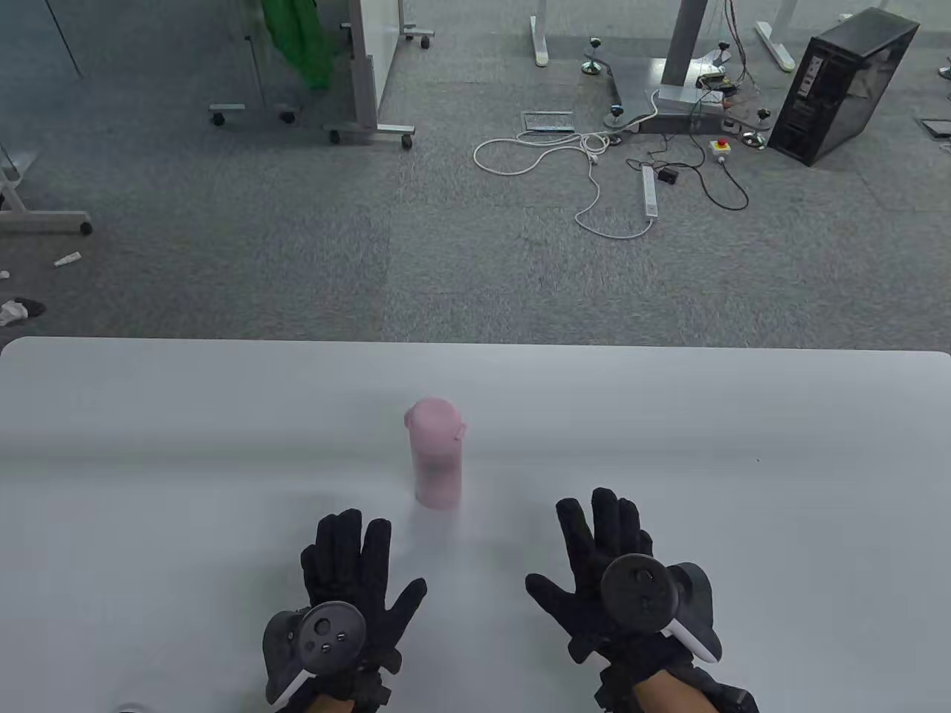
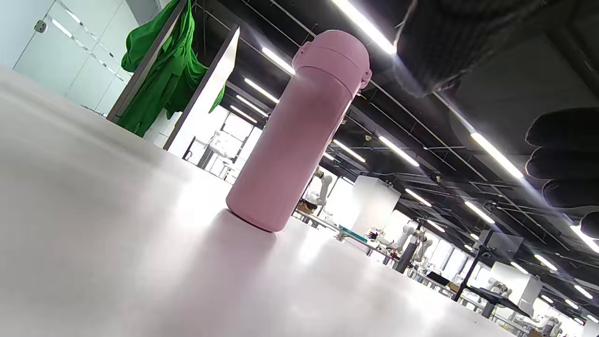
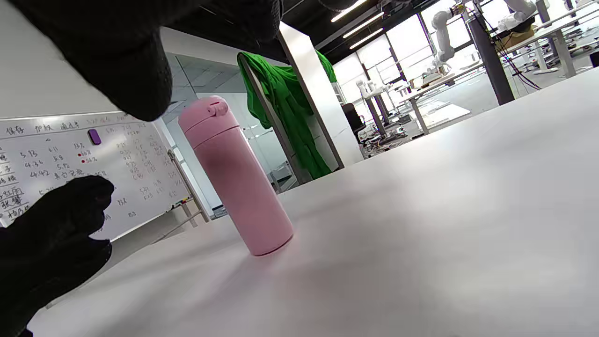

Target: Open thermos by twisting cap

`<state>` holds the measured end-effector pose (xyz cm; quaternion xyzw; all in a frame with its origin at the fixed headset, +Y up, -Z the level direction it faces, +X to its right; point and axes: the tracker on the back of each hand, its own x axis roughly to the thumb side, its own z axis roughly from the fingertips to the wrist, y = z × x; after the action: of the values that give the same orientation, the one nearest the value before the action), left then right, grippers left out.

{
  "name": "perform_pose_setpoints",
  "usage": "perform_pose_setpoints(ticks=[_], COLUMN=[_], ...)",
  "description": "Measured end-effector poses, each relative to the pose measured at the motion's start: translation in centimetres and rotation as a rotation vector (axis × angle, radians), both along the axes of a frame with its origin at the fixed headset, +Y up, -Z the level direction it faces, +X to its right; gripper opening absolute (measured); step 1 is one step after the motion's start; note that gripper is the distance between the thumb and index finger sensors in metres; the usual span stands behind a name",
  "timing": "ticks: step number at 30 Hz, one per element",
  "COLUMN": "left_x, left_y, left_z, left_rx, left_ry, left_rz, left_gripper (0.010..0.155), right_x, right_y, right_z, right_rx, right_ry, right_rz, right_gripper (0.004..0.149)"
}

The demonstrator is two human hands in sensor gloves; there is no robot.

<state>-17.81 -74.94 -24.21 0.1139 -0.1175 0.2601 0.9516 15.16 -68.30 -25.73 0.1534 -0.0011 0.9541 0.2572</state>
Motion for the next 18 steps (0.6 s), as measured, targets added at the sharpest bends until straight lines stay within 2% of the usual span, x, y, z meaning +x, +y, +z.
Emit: perform_pose_setpoints(ticks=[8, 14, 18], left_x=[0.4, 0.6, 1.1], left_y=[0.2, 0.7, 1.1], left_z=[-0.9, -2.3, -3.1], left_rx=[-0.023, -0.047, 0.034], left_ry=[-0.006, -0.006, -0.072], left_rz=[0.039, 0.098, 0.404], left_gripper=[0.091, 0.092, 0.092], right_x=[-0.1, 0.2, 0.7], right_y=[-0.3, -0.3, -0.2], right_z=[-0.1, -0.2, -0.4], right_rx=[-0.018, -0.024, -0.04], right_ry=[0.011, 0.002, -0.007], right_rz=[0.008, -0.013, -0.03], right_gripper=[0.095, 0.095, 0.095])
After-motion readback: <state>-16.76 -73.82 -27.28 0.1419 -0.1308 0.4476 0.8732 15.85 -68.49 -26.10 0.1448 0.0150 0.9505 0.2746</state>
